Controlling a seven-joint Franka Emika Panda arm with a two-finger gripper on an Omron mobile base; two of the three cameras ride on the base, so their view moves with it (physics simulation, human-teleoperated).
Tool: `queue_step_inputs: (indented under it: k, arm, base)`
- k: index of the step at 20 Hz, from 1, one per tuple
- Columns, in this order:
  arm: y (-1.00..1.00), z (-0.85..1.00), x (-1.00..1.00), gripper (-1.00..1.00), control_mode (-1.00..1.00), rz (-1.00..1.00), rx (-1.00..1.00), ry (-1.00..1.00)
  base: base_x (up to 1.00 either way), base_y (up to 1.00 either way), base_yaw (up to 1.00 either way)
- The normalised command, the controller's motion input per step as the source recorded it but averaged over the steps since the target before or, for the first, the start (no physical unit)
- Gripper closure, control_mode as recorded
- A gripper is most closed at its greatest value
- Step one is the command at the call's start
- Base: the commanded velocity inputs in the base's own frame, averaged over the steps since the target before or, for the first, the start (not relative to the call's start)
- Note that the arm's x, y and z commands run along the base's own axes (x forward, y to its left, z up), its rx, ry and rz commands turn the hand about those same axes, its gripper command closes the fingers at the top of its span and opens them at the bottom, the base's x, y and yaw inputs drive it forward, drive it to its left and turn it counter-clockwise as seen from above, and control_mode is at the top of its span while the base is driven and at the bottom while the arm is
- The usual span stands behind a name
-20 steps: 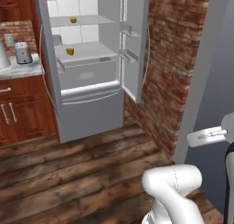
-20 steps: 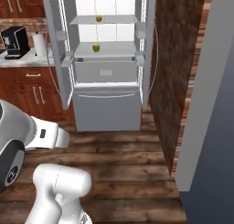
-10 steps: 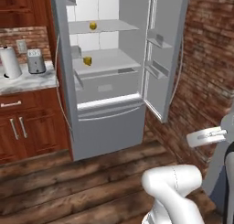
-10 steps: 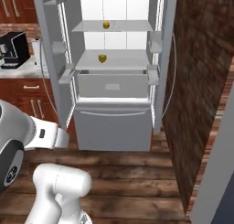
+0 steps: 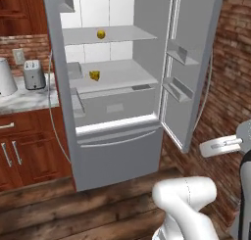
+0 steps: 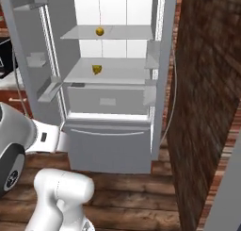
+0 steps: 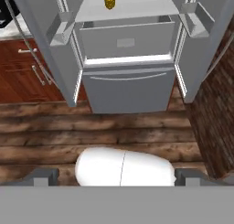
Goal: Take the cheese, fish, and lemon from the fridge and place them on the plate on the dining counter to create an appetizer plate.
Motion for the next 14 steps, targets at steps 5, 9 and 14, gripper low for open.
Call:
queue_step_inputs:
  k: [5, 9, 14]
  arm:
    - [0.00, 0.00, 0.00, -1.00, 1.00, 0.00, 0.00, 0.00]
    - [0.00, 0.00, 0.00, -1.00, 1.00, 0.00, 0.00, 0.00]
    - [0.00, 0.00, 0.00, -1.00, 1.00, 0.00, 0.00, 0.00]
  base:
    - [0.70, -0.17, 0.05]
    - [0.96, 0.12, 0.01]
    - [1.00, 0.09, 0.00]
